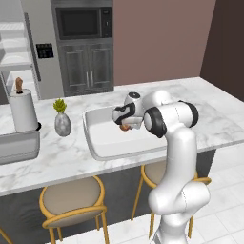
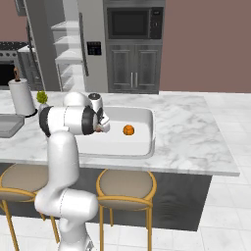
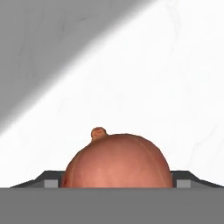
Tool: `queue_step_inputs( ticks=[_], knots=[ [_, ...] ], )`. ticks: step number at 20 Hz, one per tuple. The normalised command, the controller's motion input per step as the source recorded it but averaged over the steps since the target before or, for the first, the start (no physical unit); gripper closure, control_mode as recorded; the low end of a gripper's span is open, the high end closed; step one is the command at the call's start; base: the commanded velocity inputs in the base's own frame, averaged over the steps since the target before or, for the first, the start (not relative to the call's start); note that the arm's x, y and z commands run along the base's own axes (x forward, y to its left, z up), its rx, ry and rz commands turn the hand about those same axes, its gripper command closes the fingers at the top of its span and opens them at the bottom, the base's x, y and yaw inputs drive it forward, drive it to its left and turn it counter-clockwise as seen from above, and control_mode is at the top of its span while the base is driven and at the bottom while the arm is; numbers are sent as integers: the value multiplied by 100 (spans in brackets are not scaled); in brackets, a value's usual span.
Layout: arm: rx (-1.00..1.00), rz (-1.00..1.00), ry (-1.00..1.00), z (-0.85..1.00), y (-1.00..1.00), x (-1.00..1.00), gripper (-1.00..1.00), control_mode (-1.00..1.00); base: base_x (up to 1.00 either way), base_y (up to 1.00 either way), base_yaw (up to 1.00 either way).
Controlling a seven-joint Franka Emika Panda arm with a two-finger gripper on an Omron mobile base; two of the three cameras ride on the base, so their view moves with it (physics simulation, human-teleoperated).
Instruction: Place the cold items (onion and orange) from the fridge in one tupperware on the dining counter. Place the warm items (hot dog and kebab skewer) in the stove area in another tupperware.
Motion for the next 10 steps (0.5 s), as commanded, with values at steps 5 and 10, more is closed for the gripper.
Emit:
queue_step_inputs(
  ticks=[5, 10],
  knots=[
    [3, 0, -7, 9, -4, 0, -100, -100, 0, 0, 0],
    [0, 0, -8, 59, -2, -7, -100, -100, 0, 0, 0]
  ],
)
